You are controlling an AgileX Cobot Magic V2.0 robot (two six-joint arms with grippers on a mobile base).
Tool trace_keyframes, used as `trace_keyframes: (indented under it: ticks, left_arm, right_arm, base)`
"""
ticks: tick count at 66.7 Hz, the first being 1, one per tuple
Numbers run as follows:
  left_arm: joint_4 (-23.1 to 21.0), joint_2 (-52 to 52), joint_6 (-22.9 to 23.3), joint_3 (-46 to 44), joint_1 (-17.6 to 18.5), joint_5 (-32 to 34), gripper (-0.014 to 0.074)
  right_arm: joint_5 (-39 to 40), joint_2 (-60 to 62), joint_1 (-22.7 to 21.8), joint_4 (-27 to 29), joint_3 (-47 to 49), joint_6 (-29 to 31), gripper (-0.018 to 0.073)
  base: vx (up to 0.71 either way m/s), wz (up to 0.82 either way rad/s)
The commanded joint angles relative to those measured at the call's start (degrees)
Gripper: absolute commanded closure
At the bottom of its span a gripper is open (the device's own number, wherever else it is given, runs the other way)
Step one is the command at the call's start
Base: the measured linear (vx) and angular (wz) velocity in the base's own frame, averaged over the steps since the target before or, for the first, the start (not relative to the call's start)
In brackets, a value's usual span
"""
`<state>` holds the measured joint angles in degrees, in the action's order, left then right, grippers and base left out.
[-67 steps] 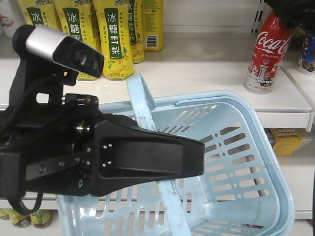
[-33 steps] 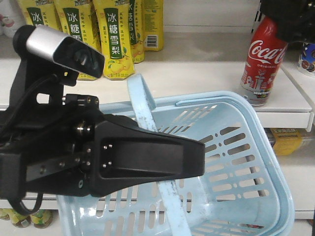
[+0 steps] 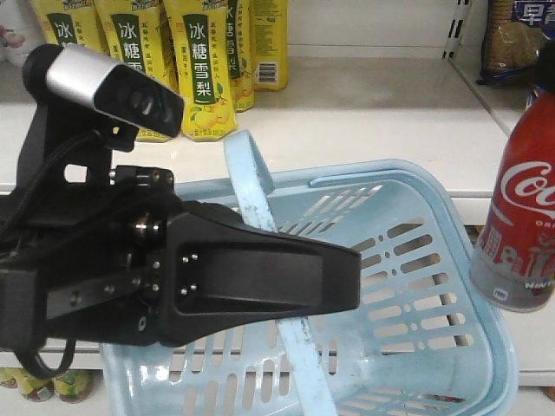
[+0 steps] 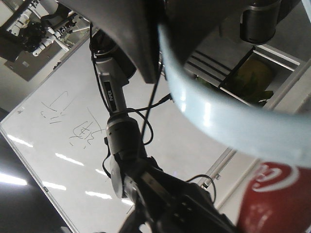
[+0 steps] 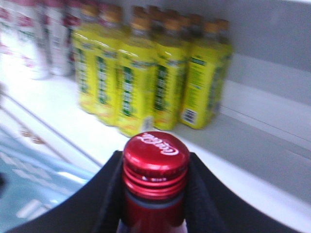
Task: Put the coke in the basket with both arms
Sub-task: 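Lift the bottle with the right gripper and move it over the basket, then open the right gripper to drop the bottle into the basket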
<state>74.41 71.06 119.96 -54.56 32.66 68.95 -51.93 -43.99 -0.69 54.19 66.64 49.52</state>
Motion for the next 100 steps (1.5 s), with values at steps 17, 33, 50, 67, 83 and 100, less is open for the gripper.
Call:
trace_keyframes:
  ticks: [17,33,50,67,83,100]
  left_arm:
    - [-5.29,-1.57,-0.96,-1.9,0.32,10.12,0.0602]
    - [-5.29,-1.57,-0.96,-1.9,0.32,10.12,0.0602]
    - [-5.29,-1.57,-0.96,-1.9,0.32,10.12,0.0602]
    - [-5.29,-1.57,-0.96,-1.9,0.32,10.12,0.0602]
    - [-5.29,-1.57,-0.96,-1.9,0.32,10.12,0.0602]
    - [-5.24,-1.57,-0.96,-1.9,0.32,10.12,0.0603]
  right_arm:
    - [-5.41,-3.18,-0.11,10.07,1.87,0.49,0.0564]
    - [-10.83,-8.27,-0.11,13.79,1.87,2.25,0.0564]
    - [-11.91,-10.65,-0.11,14.35,1.87,4.14,0.0531]
    - [-12.04,-10.9,-0.11,14.69,1.87,4.69,0.0337]
    - [-11.48,-10.9,-0.11,15.56,1.87,3.41,0.0065]
    - [-12.17,-10.46,-0.16,13.14,1.87,1.82,0.0129]
  base:
    - [0.0,0.0]
    - [0.0,0.0]
    - [0.0,0.0]
    - [0.0,0.0]
    - [0.0,0.0]
    - [0.0,0.0]
